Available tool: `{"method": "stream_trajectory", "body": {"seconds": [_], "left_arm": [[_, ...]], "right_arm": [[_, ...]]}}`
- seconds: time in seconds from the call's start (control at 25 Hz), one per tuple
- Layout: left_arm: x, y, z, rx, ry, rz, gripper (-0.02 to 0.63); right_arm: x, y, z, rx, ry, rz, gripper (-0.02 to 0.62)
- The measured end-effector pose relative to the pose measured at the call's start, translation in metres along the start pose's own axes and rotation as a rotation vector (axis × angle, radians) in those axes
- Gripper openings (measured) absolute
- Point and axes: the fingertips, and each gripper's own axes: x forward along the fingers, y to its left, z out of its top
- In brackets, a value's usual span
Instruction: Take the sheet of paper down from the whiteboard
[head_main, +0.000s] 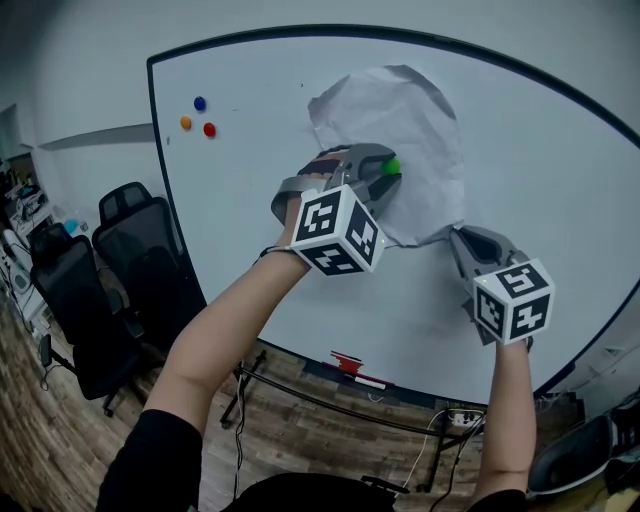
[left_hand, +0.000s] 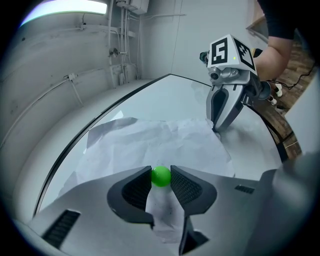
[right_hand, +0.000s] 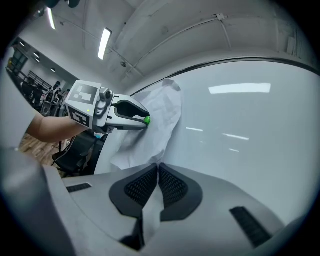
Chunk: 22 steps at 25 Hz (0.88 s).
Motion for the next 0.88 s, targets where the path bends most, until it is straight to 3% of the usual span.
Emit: {"method": "stream_trajectory", "body": {"seconds": [0.44, 0.88], "left_arm": [[-0.051, 0.005, 0.047, 0.043, -0.112, 0.036, 0.132], [-0.064, 0.002, 0.016, 0.007, -0.058, 0.019, 0.132]], "right_arm": [[0.001, 0.016, -0.017, 0.006, 0.044, 0.034, 0.021], [-0.004, 0.056, -0.062, 0.000, 0.123, 0.093, 0.021]]}}
